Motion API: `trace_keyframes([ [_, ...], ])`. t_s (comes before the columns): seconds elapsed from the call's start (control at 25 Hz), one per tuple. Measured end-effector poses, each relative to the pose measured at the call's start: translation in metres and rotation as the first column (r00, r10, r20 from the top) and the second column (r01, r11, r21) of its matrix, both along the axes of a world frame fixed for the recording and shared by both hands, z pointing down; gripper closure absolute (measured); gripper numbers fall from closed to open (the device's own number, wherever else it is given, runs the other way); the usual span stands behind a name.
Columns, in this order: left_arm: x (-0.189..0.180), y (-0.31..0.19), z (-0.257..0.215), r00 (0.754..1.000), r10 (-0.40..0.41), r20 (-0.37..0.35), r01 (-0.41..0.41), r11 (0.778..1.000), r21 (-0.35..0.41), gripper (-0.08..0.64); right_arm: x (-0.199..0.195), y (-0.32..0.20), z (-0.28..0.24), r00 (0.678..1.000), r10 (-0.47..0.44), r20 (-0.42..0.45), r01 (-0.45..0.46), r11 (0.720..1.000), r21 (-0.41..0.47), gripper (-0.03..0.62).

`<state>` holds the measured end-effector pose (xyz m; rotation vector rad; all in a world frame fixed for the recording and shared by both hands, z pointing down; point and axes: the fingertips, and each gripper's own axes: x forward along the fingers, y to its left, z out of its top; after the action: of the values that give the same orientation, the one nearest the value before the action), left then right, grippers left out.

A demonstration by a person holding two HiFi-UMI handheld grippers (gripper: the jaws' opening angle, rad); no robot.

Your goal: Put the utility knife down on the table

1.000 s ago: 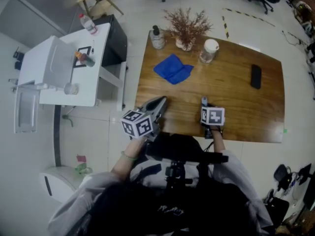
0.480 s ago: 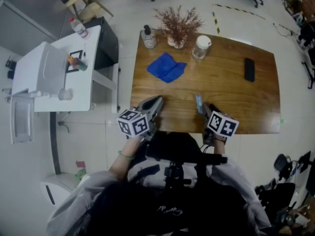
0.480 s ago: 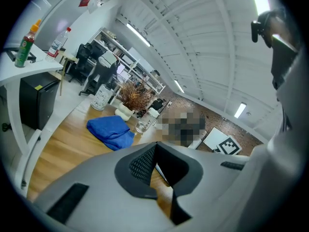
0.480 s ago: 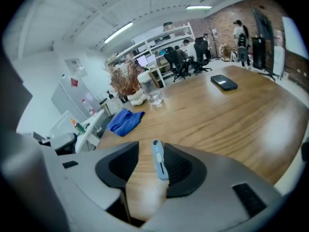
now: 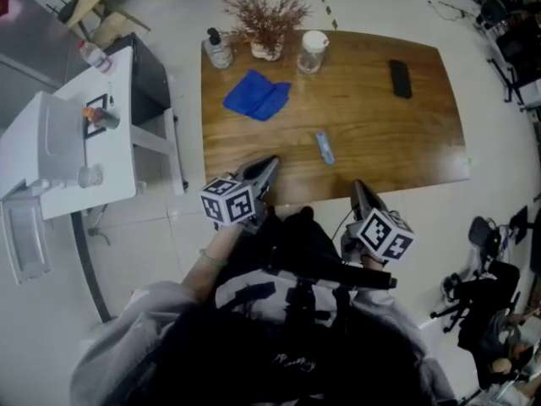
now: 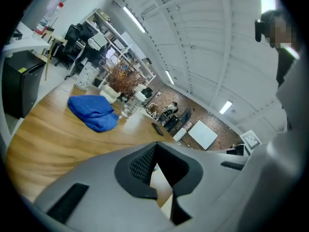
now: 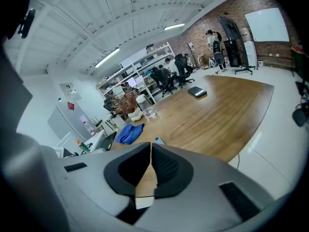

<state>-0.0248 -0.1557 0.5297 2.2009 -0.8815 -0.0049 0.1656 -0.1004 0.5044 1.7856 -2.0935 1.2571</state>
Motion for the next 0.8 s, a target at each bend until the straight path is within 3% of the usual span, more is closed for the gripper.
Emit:
trace_keyframes([
  [0.16, 0.019, 0.018, -0.006, 0.999, 0.033, 0.002, -0.033, 0.999, 0.012, 0.555, 0.006, 0.015, -0.003, 1.000, -0.003, 0.019, 0.003, 1.000, 0.000, 0.575],
  [0.44, 0.051, 0.039, -0.023, 0.998, -0.064, -0.006, 0.064, 0.996, 0.063, 0.555, 0.034, 0.056, -0.018, 0.996, -0.089, 0.028, 0.088, 0.994, 0.058, 0.577],
  [0.6, 0.091, 0.084, -0.018, 0.991, -0.125, -0.037, 0.127, 0.991, 0.044, 0.555, 0.065, 0.098, -0.016, 0.987, -0.161, 0.022, 0.160, 0.986, 0.057, 0.577],
  [0.8, 0.158, 0.164, -0.002, 0.993, -0.107, -0.045, 0.107, 0.994, 0.003, 0.555, 0.105, 0.137, -0.011, 0.968, -0.251, 0.021, 0.249, 0.967, 0.061, 0.578],
])
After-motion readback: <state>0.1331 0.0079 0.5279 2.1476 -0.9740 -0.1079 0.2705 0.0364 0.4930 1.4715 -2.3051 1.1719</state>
